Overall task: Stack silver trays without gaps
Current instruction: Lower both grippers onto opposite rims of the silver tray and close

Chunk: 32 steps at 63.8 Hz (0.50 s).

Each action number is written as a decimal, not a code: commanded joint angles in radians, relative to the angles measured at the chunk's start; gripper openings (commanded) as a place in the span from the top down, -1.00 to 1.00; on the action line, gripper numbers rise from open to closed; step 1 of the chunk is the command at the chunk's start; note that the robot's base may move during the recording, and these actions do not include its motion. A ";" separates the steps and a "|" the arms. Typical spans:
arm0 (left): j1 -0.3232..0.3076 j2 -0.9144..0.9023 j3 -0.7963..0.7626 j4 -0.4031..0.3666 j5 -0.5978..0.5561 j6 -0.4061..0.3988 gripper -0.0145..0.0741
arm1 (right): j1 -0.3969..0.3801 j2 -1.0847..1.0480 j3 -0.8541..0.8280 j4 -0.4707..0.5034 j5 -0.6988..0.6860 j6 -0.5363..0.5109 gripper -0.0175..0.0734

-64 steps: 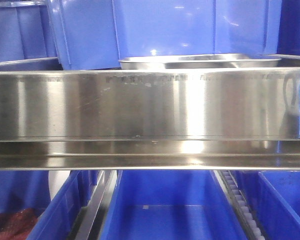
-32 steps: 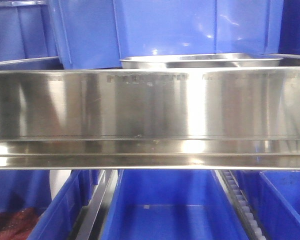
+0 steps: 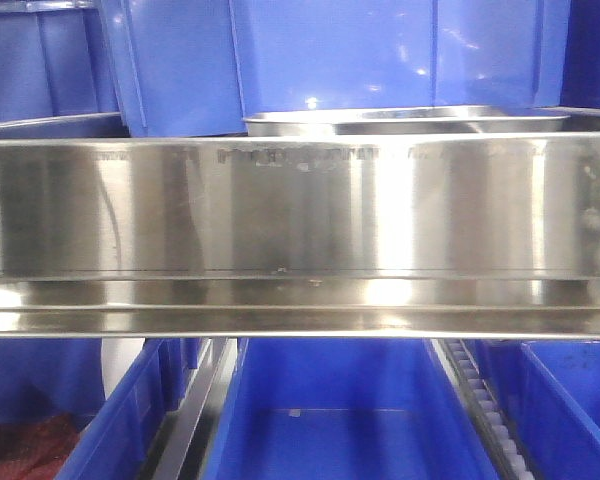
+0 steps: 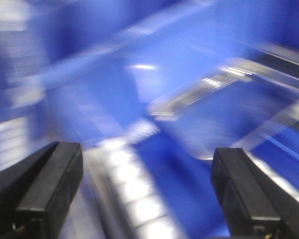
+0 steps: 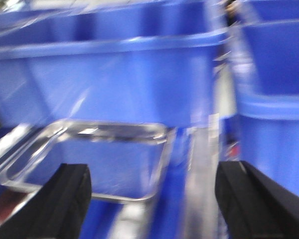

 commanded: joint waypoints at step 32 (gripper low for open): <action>-0.075 0.650 -0.704 0.051 0.420 -0.502 -0.32 | 0.049 0.669 -0.683 -0.013 0.549 0.081 -0.73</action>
